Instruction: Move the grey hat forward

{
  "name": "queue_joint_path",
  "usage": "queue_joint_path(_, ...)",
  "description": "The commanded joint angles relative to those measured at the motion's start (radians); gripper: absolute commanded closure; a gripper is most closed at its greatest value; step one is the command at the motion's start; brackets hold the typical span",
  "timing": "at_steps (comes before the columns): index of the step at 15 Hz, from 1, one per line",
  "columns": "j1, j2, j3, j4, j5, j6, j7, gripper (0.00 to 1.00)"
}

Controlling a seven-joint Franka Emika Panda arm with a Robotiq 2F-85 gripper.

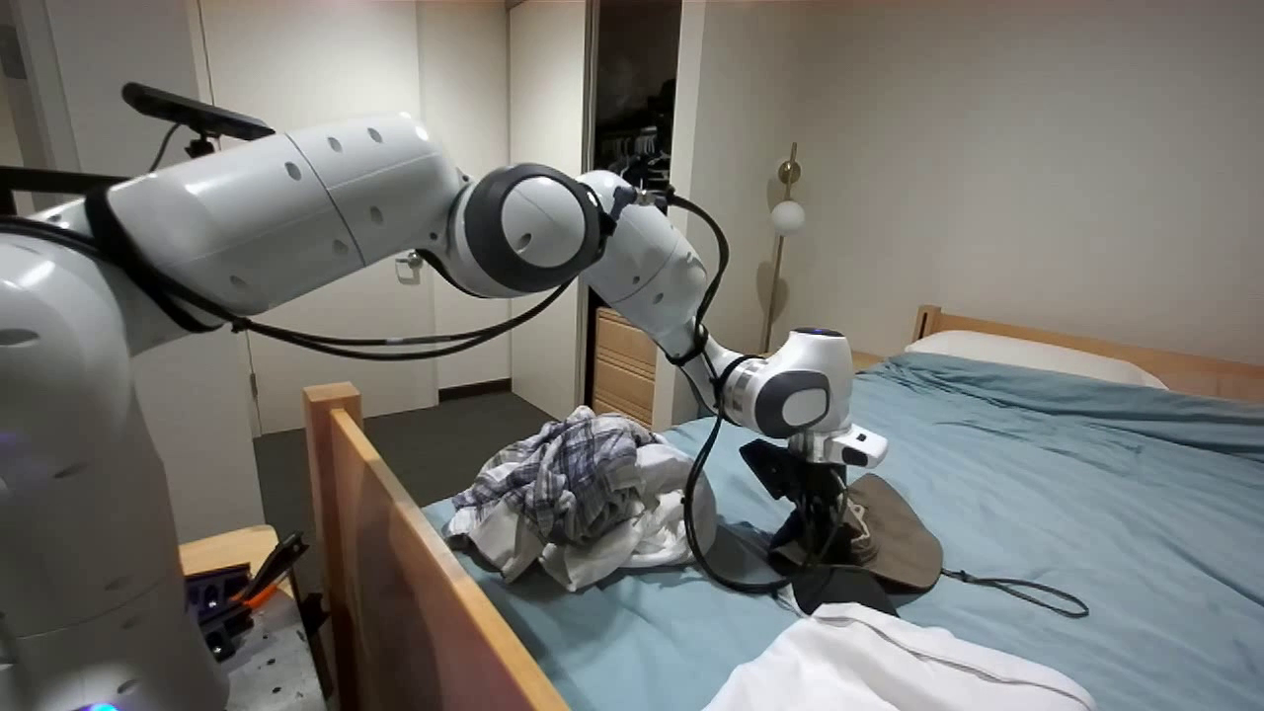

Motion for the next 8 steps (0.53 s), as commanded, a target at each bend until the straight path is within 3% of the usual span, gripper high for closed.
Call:
queue_joint_path(1,0.028,-0.102,0.018,-0.212,-0.022,-0.014,0.002,0.93)
queue_joint_path(5,0.062,-0.157,0.025,-0.332,-0.022,0.02,0.017,0.92)
queue_joint_path(8,0.085,-0.202,0.017,-0.437,0.011,0.192,0.088,0.94)
